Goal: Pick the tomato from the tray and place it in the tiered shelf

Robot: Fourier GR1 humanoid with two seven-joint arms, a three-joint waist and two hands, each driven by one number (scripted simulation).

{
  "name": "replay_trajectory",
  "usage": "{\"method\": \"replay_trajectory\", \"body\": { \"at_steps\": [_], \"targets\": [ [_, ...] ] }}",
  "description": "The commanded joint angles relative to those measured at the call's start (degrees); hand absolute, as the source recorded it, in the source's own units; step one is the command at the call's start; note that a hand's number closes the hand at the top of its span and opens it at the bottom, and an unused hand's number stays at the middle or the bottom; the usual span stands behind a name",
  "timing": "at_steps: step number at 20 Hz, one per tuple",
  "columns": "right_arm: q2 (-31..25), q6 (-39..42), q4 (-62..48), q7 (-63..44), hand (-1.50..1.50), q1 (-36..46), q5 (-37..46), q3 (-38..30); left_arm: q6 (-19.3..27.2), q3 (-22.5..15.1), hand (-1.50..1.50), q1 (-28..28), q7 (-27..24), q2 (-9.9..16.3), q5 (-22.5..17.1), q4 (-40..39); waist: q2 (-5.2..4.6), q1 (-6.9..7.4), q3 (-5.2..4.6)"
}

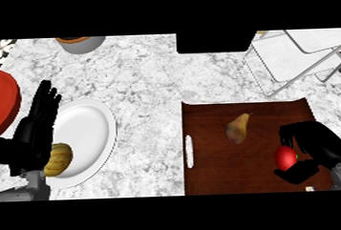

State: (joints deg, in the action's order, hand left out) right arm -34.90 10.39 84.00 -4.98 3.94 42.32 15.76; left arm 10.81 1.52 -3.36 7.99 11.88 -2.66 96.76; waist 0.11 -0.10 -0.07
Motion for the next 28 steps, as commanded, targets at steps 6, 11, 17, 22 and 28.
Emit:
{"method": "replay_trajectory", "body": {
  "at_steps": [6, 11, 17, 22, 28],
  "targets": [
    [-4.2, 8.5, 15.6, 3.8, 1.50, -2.9, -14.9, -12.6, -2.0, 1.9, 0.00, -0.5, 0.3, 0.9, -1.2, -0.9, 0.13, -0.64, 0.01],
    [0.0, 9.6, 23.7, -4.3, 1.50, -0.9, -29.7, -23.8, 0.6, 1.7, 0.00, -0.7, 0.5, -0.3, 0.6, -1.0, 0.41, -1.74, -0.06],
    [-4.0, 10.4, 27.8, -16.8, 1.50, 3.7, -36.7, -36.5, 2.0, -1.3, 0.00, -2.5, 5.7, -1.7, 2.5, 2.4, 0.15, -0.49, 0.05],
    [-8.2, 13.2, 20.9, -15.4, 1.50, 7.6, -36.1, -41.2, -0.3, 0.2, 0.00, -4.9, 3.4, -1.5, 1.5, -1.6, -0.16, 0.03, 0.06],
    [-9.2, 10.7, 10.1, -15.8, 1.50, 17.8, -32.7, -39.6, 0.4, -1.4, 0.00, -0.5, 1.0, -3.3, 4.4, -0.5, -0.28, 0.85, 0.05]
  ]
}}
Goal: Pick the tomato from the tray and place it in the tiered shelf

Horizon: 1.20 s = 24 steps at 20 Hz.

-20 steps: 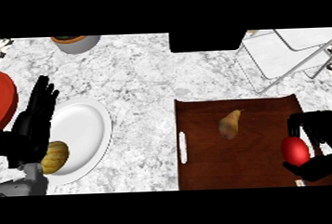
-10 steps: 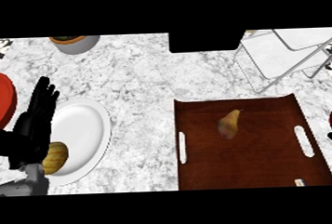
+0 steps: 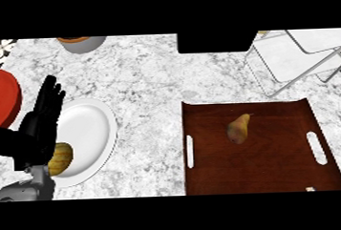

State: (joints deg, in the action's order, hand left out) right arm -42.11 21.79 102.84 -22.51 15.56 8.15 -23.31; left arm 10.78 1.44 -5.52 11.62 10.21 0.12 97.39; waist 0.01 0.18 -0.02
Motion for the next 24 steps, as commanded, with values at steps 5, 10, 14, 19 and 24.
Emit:
{"method": "replay_trajectory", "body": {
  "at_steps": [5, 10, 14, 19, 24],
  "targets": [
    [4.3, -7.8, -13.1, 4.2, 1.50, 9.6, 8.6, 5.8, 0.7, -0.3, 0.00, -2.9, 2.6, -1.4, 0.9, 0.2, -0.15, 0.56, 0.03],
    [3.4, -10.4, -29.8, 14.3, 1.50, 17.0, 11.0, 5.3, -2.0, 2.8, 0.00, -2.6, -1.6, 0.0, -0.7, -3.3, -0.24, 0.58, 0.03],
    [3.8, -14.4, -39.9, 21.1, 1.50, 20.5, 13.1, 4.6, -2.7, 2.8, 0.00, -1.1, 0.0, 0.3, -1.1, 0.0, -0.22, 0.69, 0.04],
    [8.0, -21.0, -47.9, 25.8, 1.50, 23.9, 16.1, 6.2, -3.1, 0.3, 0.00, 1.9, -1.4, -1.3, -0.1, 1.8, -0.31, 1.33, 0.06],
    [7.3, -23.0, -55.5, 29.9, 1.50, 28.5, 18.3, 6.8, -2.8, 0.3, 0.00, 0.5, -4.6, -1.9, 0.6, -1.6, -0.81, 2.41, 0.06]
  ]
}}
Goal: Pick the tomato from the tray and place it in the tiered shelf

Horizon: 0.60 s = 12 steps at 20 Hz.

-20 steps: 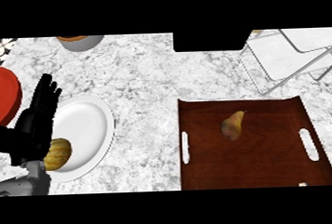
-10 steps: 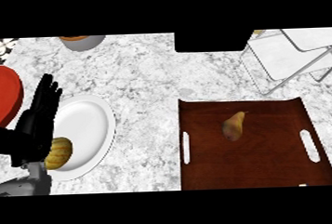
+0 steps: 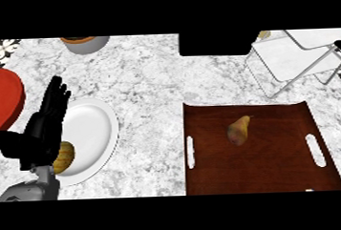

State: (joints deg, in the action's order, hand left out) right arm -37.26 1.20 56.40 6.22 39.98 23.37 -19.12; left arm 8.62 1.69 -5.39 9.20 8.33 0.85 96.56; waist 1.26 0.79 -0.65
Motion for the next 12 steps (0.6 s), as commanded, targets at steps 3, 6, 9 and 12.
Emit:
{"method": "replay_trajectory", "body": {
  "at_steps": [3, 6, 9, 12],
  "targets": [
    [3.5, -3.9, -11.1, -0.3, 1.50, 3.9, 0.5, -1.0, -0.3, 0.8, 0.00, -2.7, 1.4, 0.2, -0.6, -1.5, -2.08, 1.50, 0.74],
    [4.6, -2.4, -12.3, -0.6, -1.50, 4.4, -0.6, -0.9, -0.2, -0.4, 0.00, -0.5, -1.2, -0.3, 0.7, -1.1, -2.00, 1.68, 0.70],
    [3.0, 0.2, -14.6, -0.8, -1.50, 5.9, -0.8, -1.1, -1.4, 1.0, 0.00, -3.2, 1.0, 1.0, -1.2, -0.9, -2.23, 2.18, 0.72],
    [3.4, 0.6, -15.8, 0.7, -1.50, 6.2, -0.9, -1.2, 0.2, -1.6, 0.00, -1.6, 0.5, -1.3, 0.8, -0.5, -2.30, 2.57, 0.75]
  ]
}}
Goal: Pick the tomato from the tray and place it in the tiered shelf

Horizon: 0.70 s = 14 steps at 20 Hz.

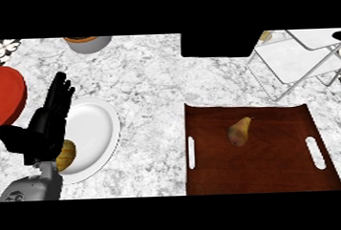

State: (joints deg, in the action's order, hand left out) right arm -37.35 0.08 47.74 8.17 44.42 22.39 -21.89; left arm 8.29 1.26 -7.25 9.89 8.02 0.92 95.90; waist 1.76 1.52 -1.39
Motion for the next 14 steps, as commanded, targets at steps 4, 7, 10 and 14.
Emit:
{"method": "replay_trajectory", "body": {
  "at_steps": [4, 7, 10, 14],
  "targets": [
    [3.0, 4.0, -8.7, 1.4, -1.50, 3.0, -2.3, -0.4, 0.0, 0.4, 0.00, -1.0, 2.3, 0.7, -0.1, 1.5, -2.49, 1.48, 1.51],
    [2.2, 5.1, -10.2, 2.5, -1.50, 6.1, -4.4, -2.5, 0.5, 0.1, 0.00, -0.1, -1.8, -0.7, 0.6, -2.0, -2.62, 0.95, 1.44],
    [0.1, 6.4, -12.8, 3.7, -1.50, 8.1, -7.5, -6.2, 0.0, 0.3, 0.00, 0.7, 1.2, -0.1, -0.3, 1.4, -2.33, 0.92, 1.49],
    [-4.5, 5.3, -17.0, 0.5, -1.50, 11.8, -8.4, -9.0, -0.8, 2.1, 0.00, 1.9, -2.5, 0.6, -0.8, -1.2, -2.35, 0.29, 1.42]
  ]
}}
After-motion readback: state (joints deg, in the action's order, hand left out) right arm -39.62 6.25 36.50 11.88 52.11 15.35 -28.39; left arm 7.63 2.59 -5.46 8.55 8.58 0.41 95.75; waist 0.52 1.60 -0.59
